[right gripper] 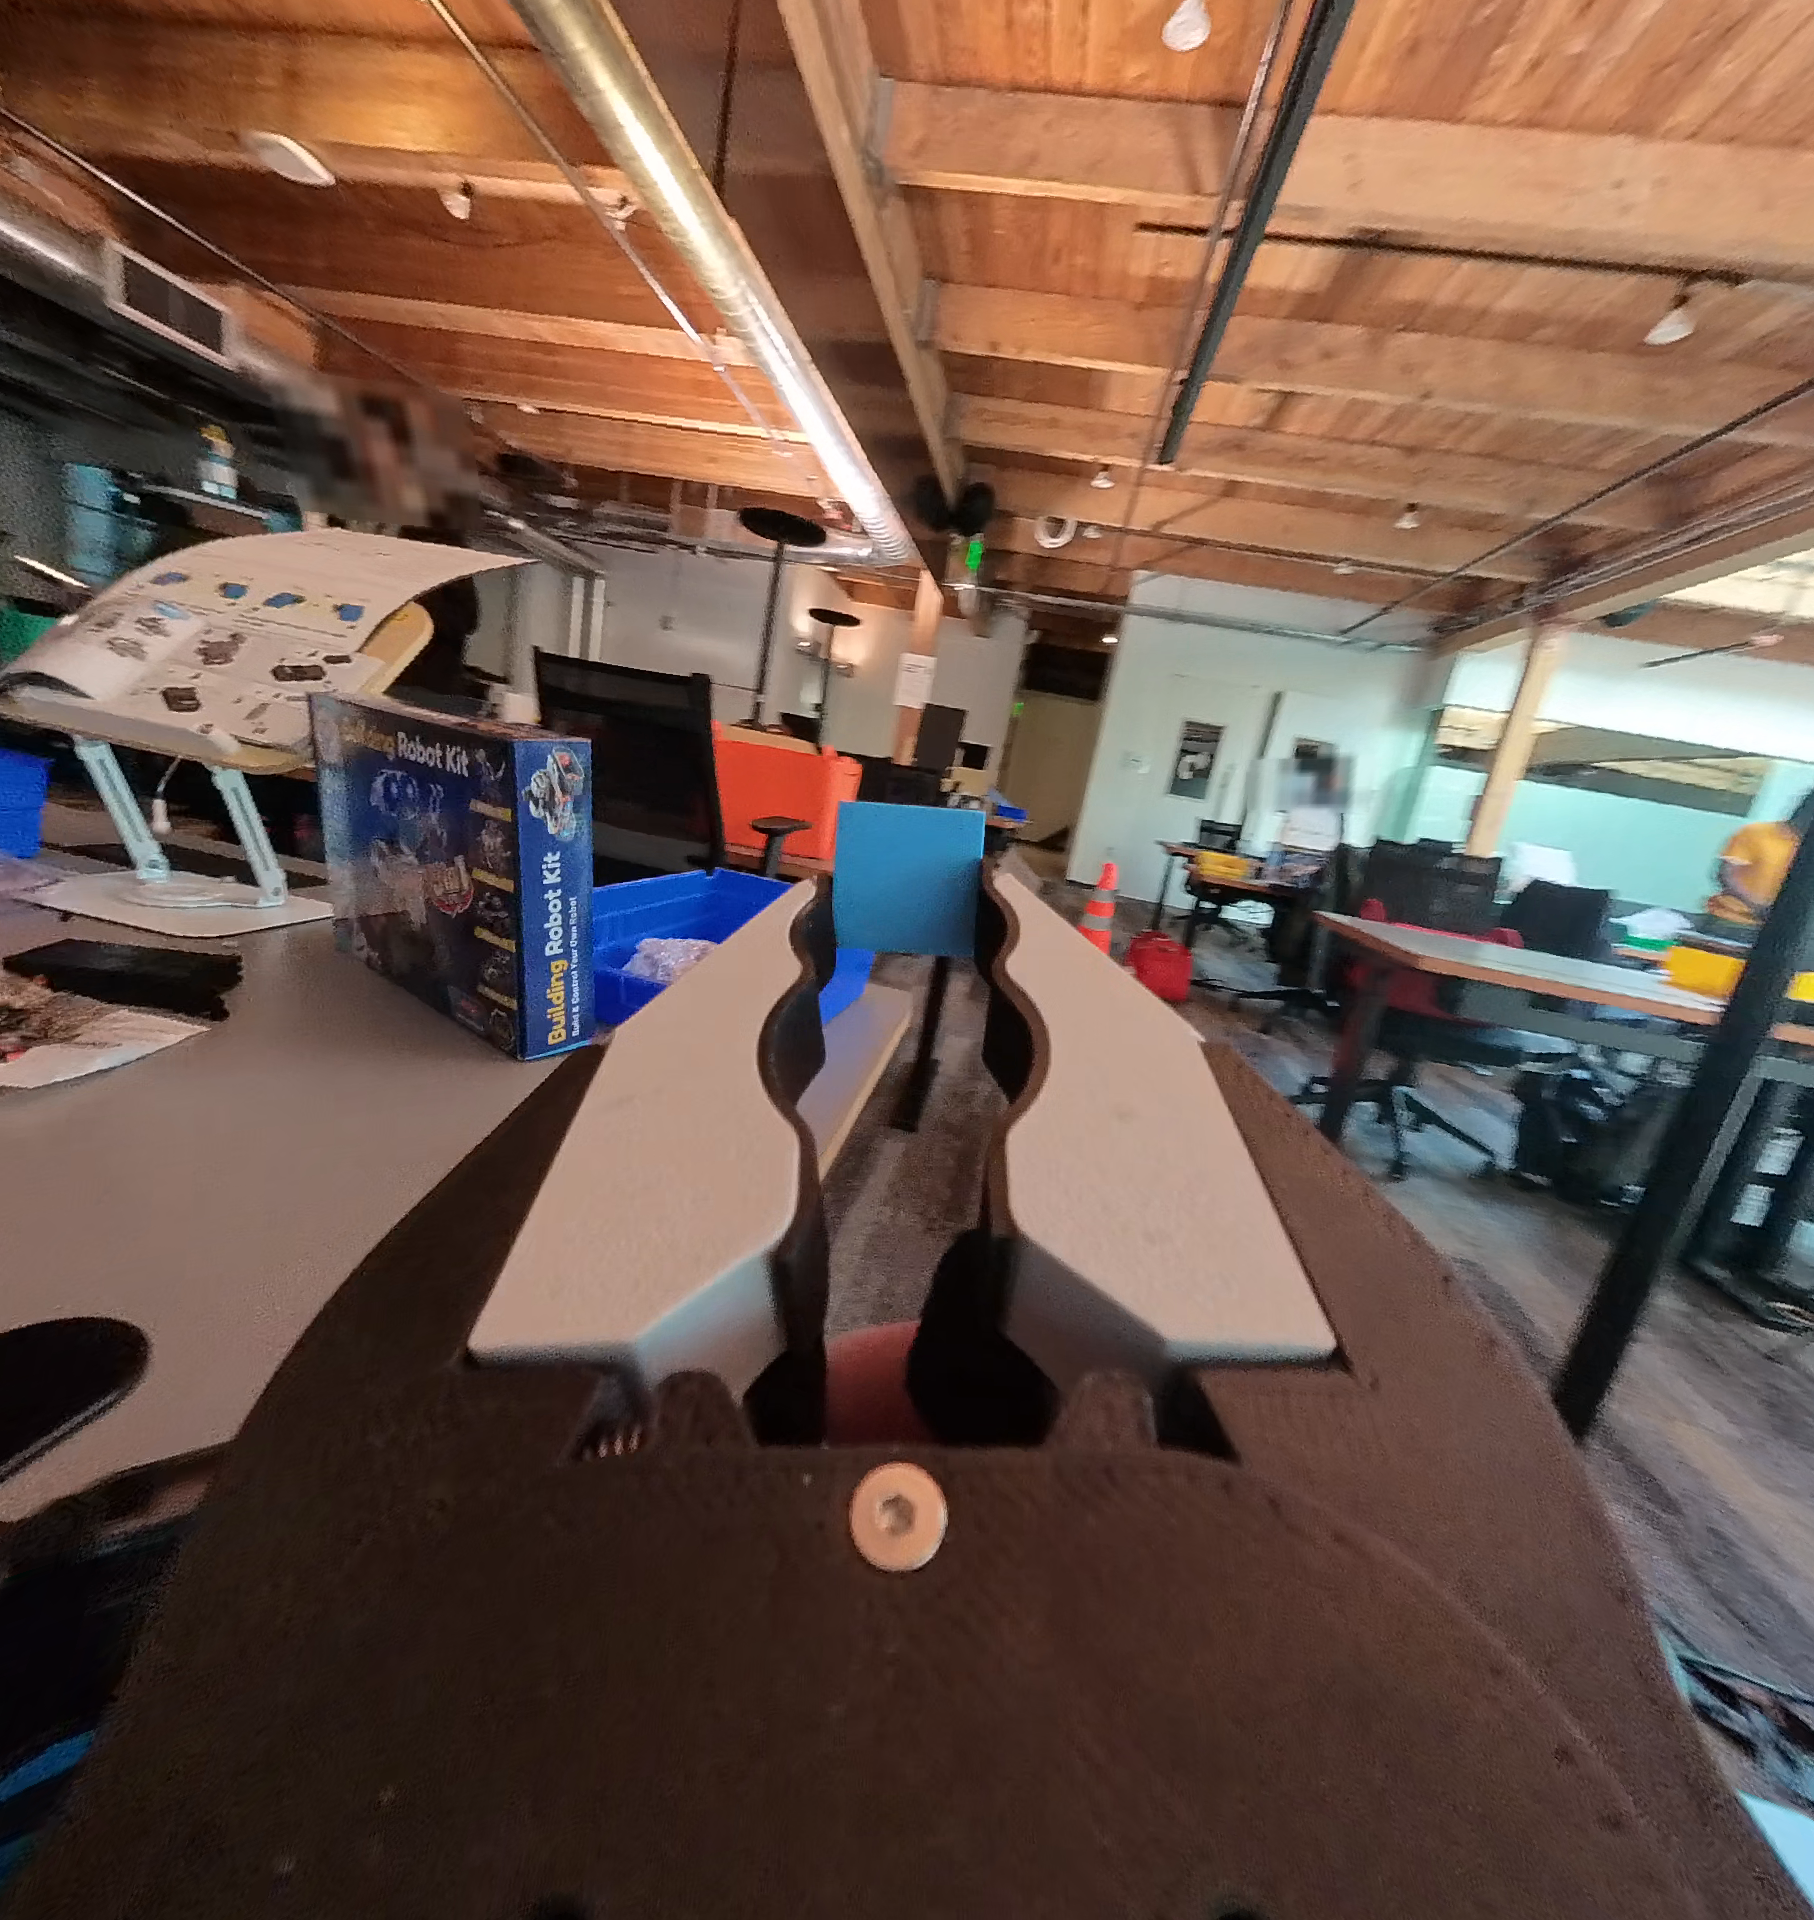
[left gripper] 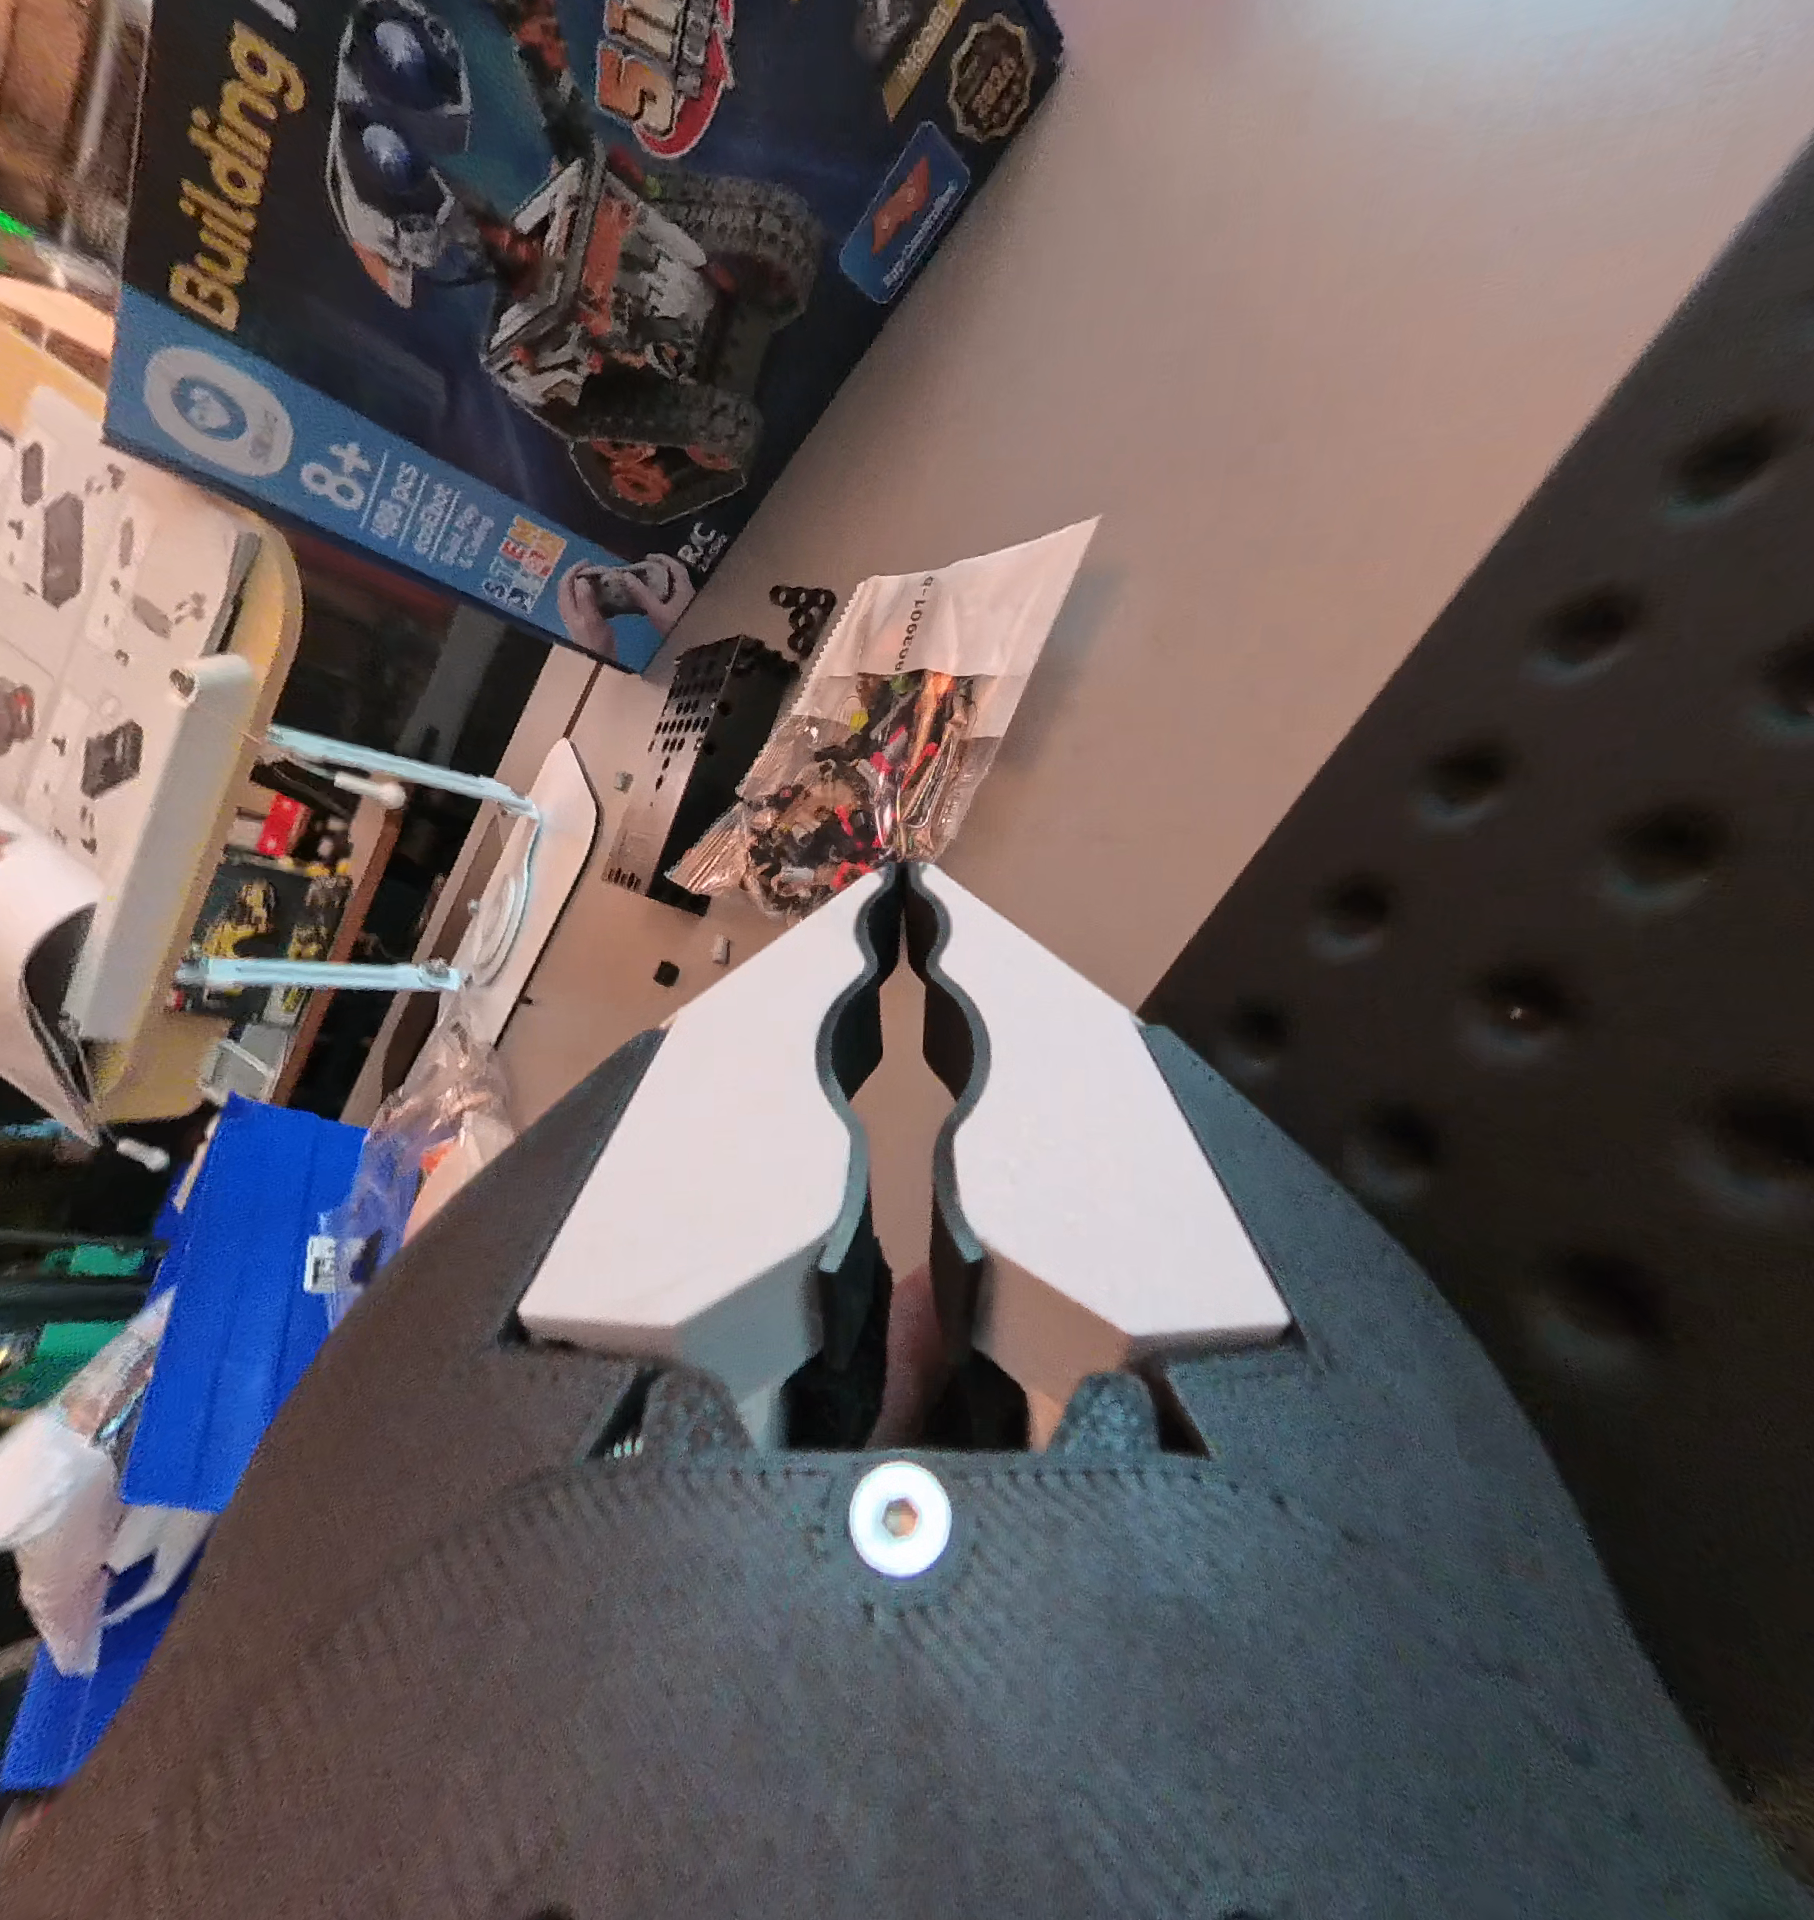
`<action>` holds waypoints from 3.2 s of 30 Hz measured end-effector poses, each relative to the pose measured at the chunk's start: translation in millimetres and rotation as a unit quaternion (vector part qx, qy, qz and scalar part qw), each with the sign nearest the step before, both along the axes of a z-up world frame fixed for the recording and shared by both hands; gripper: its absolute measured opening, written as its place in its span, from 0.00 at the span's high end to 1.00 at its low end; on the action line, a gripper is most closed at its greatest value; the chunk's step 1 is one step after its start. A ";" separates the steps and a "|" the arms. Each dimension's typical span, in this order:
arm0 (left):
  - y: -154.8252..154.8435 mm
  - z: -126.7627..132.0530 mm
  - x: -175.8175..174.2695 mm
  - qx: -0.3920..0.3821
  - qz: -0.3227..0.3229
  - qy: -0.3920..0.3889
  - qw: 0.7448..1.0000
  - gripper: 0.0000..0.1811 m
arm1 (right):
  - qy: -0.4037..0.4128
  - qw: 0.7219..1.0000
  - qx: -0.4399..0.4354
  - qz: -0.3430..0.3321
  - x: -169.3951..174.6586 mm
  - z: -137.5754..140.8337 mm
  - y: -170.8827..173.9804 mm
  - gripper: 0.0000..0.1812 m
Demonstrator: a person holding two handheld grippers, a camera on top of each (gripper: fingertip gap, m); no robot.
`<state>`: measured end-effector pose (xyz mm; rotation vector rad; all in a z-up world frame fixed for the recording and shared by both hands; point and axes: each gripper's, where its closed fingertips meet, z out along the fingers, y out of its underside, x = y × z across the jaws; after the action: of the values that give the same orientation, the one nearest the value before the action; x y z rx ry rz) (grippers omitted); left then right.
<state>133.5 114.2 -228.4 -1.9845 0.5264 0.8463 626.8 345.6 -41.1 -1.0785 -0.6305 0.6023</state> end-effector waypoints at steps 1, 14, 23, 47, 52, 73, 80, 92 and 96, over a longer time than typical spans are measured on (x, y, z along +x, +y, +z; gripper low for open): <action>-0.8 0.8 3.6 0.004 -0.016 0.000 1.000 1.00 | -0.001 1.000 0.006 -0.018 3.0 6.1 -18.9 0.86; -86.9 25.4 -47.4 0.074 -0.070 -0.023 0.995 1.00 | -0.029 0.998 0.049 -0.021 -89.1 35.6 -243.4 0.86; -120.3 22.3 -93.4 0.058 -0.040 -0.035 0.997 1.00 | -0.085 0.992 0.011 0.090 -178.7 -13.3 -274.1 0.86; -84.5 47.8 -194.9 0.128 -0.037 -0.074 0.988 0.85 | -0.080 0.955 -0.114 0.264 -495.6 -60.9 -245.6 0.86; -95.2 57.7 -213.2 0.135 -0.046 -0.102 0.984 0.83 | -0.103 0.951 -0.150 0.251 -527.4 -93.3 -229.4 0.86; -29.6 -3.6 -327.6 -0.111 0.041 -0.079 0.990 0.92 | -0.109 0.938 -0.203 0.259 -525.2 -107.4 -224.7 0.86; -29.0 -13.6 -314.8 -0.119 0.023 -0.082 0.989 1.00 | -0.061 0.938 -0.221 0.259 -513.6 -99.5 -217.5 0.86; -37.0 -9.7 -219.3 -0.112 -0.075 -0.148 0.980 1.00 | -0.049 0.937 -0.224 0.265 -513.5 -97.1 -214.7 0.86; -46.5 9.5 -202.2 -0.096 -0.116 -0.183 0.971 0.92 | -0.053 0.934 -0.233 0.265 -515.0 -99.6 -213.2 0.86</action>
<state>-68.7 67.7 -218.9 -2.1378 0.6242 0.2810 111.8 132.5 -140.6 -1.3978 -0.9115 1.2118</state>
